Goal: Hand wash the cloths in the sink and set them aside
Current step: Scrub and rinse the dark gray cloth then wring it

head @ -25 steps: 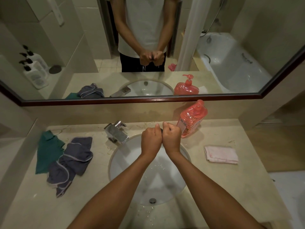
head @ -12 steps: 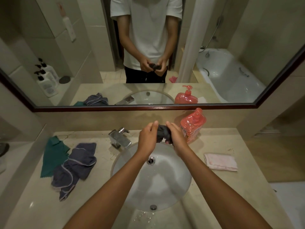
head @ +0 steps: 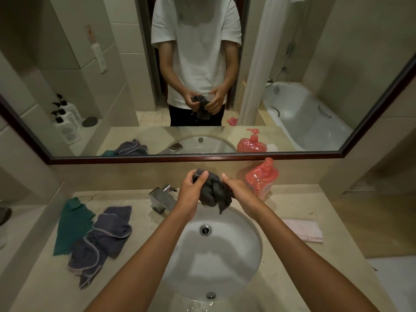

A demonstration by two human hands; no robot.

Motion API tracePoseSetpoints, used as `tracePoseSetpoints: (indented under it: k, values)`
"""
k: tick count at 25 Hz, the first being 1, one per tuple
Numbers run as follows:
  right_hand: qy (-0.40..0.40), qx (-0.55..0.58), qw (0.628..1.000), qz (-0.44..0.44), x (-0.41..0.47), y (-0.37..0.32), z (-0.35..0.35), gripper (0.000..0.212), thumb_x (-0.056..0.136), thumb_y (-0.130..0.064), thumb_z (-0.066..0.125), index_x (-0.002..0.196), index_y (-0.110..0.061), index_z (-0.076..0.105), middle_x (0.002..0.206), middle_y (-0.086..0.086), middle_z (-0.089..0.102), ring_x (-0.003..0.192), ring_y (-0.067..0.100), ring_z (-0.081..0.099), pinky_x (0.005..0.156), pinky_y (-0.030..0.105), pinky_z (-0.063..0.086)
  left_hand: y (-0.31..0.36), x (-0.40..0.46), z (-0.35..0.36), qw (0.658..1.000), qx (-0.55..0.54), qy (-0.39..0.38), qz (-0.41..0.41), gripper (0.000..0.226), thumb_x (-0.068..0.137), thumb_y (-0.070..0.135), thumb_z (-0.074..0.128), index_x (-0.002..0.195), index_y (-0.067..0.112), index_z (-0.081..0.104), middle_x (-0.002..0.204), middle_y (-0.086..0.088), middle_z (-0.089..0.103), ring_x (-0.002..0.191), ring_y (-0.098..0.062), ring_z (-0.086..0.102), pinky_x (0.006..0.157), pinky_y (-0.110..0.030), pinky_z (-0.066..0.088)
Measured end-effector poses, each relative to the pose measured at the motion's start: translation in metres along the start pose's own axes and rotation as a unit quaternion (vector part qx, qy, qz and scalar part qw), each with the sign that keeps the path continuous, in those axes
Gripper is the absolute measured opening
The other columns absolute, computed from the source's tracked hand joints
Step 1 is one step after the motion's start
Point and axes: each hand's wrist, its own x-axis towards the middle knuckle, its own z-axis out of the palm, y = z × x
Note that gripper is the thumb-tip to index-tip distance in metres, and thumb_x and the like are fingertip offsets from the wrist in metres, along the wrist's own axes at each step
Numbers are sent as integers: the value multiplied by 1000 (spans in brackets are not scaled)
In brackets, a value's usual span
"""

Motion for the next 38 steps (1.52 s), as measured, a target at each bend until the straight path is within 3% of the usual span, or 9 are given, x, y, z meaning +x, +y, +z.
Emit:
tracePoseSetpoints:
  k: [3, 6, 10, 14, 17, 19, 24, 28, 38]
  values:
    - [-37, 72, 996, -48, -5, -2, 1, 25, 101, -21, 58, 113, -2, 67, 90, 4, 73, 84, 16, 68, 70, 23, 53, 14, -4, 5, 997, 44, -41, 45, 17, 95, 24, 68, 111, 21, 60, 105, -8, 72, 99, -21, 70, 86, -33, 58]
    - [-38, 186, 980, -62, -9, -6, -9, 28, 92, -16, 65, 115, 1, 67, 97, 13, 72, 90, 21, 69, 73, 30, 54, 32, -6, -1, 988, 134, -47, 57, 22, 95, 32, 67, 113, 21, 61, 97, -8, 75, 89, -20, 73, 82, -35, 59]
    - [0, 267, 962, -62, -14, -14, -17, 38, 82, -22, 73, 114, -2, 66, 103, 18, 70, 97, 30, 66, 85, 38, 53, 52, -1, -15, 906, 399, -140, 21, 64, 100, 57, 45, 78, 0, 64, 68, -6, 56, 62, -17, 52, 65, -31, 42]
    - [104, 307, 946, -23, -16, -17, -26, 26, 94, -29, 66, 102, -5, 70, 97, 16, 73, 93, 32, 69, 77, 42, 54, 65, -1, -19, 954, 275, -116, 29, 41, 99, 40, 59, 73, 8, 63, 68, -10, 54, 63, -19, 51, 67, -31, 42]
    - [164, 127, 978, -10, -13, -15, -29, 32, 96, -25, 65, 104, 6, 70, 103, 25, 70, 99, 41, 67, 74, 36, 55, 75, 2, -20, 966, 207, -121, 95, 11, 98, 18, 63, 102, 17, 73, 97, 3, 74, 89, -7, 69, 79, -19, 52]
    - [177, 23, 983, -31, -9, -15, -27, 35, 96, -28, 65, 121, -4, 66, 119, 15, 68, 111, 29, 64, 83, 31, 54, 84, 3, -16, 951, 233, -164, 120, 16, 98, 17, 63, 109, 26, 71, 100, 17, 72, 94, 4, 66, 76, -12, 51]
    - [-10, 136, 982, -131, -2, -25, -18, 39, 103, -34, 50, 140, -22, 54, 139, 1, 59, 131, 14, 53, 110, 32, 42, 97, 4, -3, 917, 279, -249, 134, 23, 102, 24, 56, 110, 38, 73, 105, 20, 70, 103, 0, 64, 82, -16, 52]
    - [-41, 75, 989, -123, -1, -24, -17, 25, 89, -31, 66, 104, -12, 71, 102, 9, 74, 99, 25, 69, 90, 40, 56, 100, 8, -7, 932, 264, -191, 161, 20, 100, 17, 59, 110, 24, 76, 103, 14, 73, 102, 1, 65, 86, -15, 51]
    - [-17, -72, 987, -142, -12, -44, -67, 9, 95, -19, 67, 90, -24, 73, 84, -7, 71, 81, 2, 66, 66, 11, 50, 108, 17, -40, 915, 337, -145, 169, 14, 94, 20, 67, 91, 33, 72, 90, 19, 69, 92, 3, 64, 79, -23, 49]
